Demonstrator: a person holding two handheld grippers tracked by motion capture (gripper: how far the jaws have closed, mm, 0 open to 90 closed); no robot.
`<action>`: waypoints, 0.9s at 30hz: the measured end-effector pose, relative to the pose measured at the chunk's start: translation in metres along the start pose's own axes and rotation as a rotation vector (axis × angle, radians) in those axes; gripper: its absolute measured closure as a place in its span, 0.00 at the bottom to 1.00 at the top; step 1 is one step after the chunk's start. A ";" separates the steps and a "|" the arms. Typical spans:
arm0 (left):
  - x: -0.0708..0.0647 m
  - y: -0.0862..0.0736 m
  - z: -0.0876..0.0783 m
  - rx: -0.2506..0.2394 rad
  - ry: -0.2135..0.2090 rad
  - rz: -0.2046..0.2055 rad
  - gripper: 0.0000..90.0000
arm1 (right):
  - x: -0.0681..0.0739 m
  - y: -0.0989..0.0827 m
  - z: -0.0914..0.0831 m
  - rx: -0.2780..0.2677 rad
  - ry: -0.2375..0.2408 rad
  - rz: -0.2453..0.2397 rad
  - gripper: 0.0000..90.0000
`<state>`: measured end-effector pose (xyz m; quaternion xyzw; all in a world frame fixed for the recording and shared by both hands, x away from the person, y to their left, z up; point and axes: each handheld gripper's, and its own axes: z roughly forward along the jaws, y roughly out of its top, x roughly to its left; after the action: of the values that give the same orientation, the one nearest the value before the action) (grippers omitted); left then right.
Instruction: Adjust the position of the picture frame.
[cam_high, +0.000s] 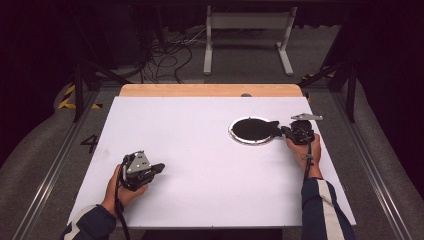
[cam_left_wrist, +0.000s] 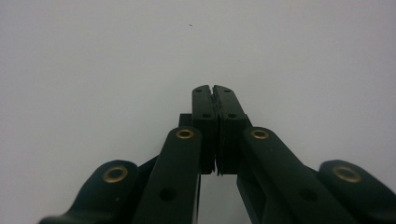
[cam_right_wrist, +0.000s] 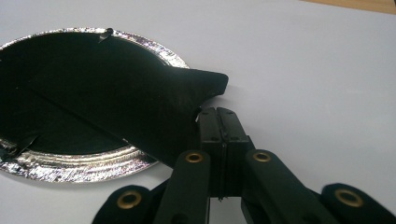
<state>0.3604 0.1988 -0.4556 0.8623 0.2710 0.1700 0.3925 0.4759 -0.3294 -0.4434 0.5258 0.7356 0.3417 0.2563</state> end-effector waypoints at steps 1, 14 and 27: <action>0.000 0.000 0.001 0.003 0.002 0.002 0.98 | 0.000 0.000 0.000 0.004 0.002 -0.002 1.00; -0.004 0.000 0.006 0.033 -0.037 0.038 1.00 | 0.003 0.009 0.013 0.029 0.008 -0.033 1.00; 0.000 0.001 0.005 0.040 -0.004 0.039 0.99 | 0.019 -0.004 0.001 0.051 0.077 -0.052 1.00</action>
<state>0.3631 0.1952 -0.4584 0.8755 0.2566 0.1703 0.3723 0.4683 -0.3122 -0.4469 0.4994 0.7667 0.3363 0.2231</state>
